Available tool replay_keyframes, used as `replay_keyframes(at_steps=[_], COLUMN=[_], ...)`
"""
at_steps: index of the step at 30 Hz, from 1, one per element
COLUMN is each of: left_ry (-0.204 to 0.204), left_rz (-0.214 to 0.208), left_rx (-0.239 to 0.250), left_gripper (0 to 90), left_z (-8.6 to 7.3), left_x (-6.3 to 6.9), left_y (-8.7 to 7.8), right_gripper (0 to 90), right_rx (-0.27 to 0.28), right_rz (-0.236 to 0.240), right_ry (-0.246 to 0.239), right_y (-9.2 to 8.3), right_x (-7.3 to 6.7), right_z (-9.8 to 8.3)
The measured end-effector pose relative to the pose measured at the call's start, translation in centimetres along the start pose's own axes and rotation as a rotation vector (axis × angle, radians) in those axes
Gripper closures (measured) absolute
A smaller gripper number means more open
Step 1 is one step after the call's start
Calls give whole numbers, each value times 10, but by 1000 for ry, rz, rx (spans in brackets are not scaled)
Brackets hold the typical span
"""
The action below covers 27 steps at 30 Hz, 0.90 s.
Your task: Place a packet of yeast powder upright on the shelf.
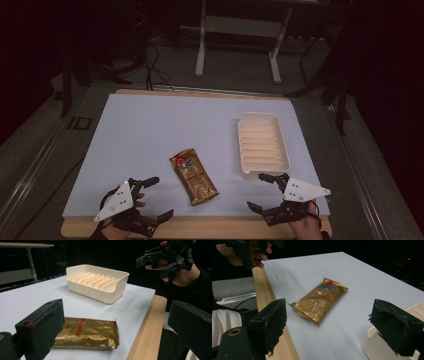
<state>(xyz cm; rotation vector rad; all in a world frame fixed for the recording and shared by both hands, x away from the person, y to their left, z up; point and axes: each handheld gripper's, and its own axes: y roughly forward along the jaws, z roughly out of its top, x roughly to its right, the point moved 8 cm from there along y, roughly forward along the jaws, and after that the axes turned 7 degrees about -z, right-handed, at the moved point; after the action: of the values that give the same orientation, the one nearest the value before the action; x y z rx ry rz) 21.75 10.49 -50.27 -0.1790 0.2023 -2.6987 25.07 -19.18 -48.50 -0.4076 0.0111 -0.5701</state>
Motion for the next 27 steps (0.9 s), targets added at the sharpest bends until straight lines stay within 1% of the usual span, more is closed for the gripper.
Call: replay_keyframes(at_steps=[2,4,5,6,7,9,10,11,14,15,17,19,22,24,25,27], left_ry=[-1,-2,-2,2,6,15,15,26,22,23,37,31,28,43,45,33], left_rz=[-11,-24,-24,-33,-41,-43,-43,-49,-47,-52,-71,-108,-150,-155,-155,-167], left_rx=[4,5,5,3,0,-20,-20,-25,-33,-18,6,19,-1,-6,-8,-17], left_gripper=[15,15,15,15,16,16,16,16,16,16,16,16,16,16,16,16], left_z=[0,0,0,0,0,-2,-2,-2,-1,2,8,12,15,18,20,22], left_x=[1,2,2,3,4,5,5,8,11,14,21,28,39,45,47,50], left_y=[0,1,1,2,2,4,4,6,7,8,9,12,16,19,21,25], right_gripper=[133,133,133,130,125,119,119,117,117,116,116,115,115,115,115,115], right_rx=[0,-5,-5,-4,7,8,8,-1,-4,0,4,21,51,69,73,73], right_rz=[2,-11,-11,-23,-34,-31,-31,-39,-31,-35,-25,-27,-31,-25,-31,-42], right_ry=[2,3,3,3,24,34,34,29,22,19,18,11,-2,-2,-1,10], right_y=[0,-1,-1,-1,-4,-5,-5,-5,-5,-5,-5,-6,-7,-8,-9,-9], right_x=[0,0,0,1,2,1,1,-1,-3,-4,-6,-7,-9,-10,-10,-10], right_z=[0,0,0,0,4,5,5,5,7,7,9,11,15,17,18,19])
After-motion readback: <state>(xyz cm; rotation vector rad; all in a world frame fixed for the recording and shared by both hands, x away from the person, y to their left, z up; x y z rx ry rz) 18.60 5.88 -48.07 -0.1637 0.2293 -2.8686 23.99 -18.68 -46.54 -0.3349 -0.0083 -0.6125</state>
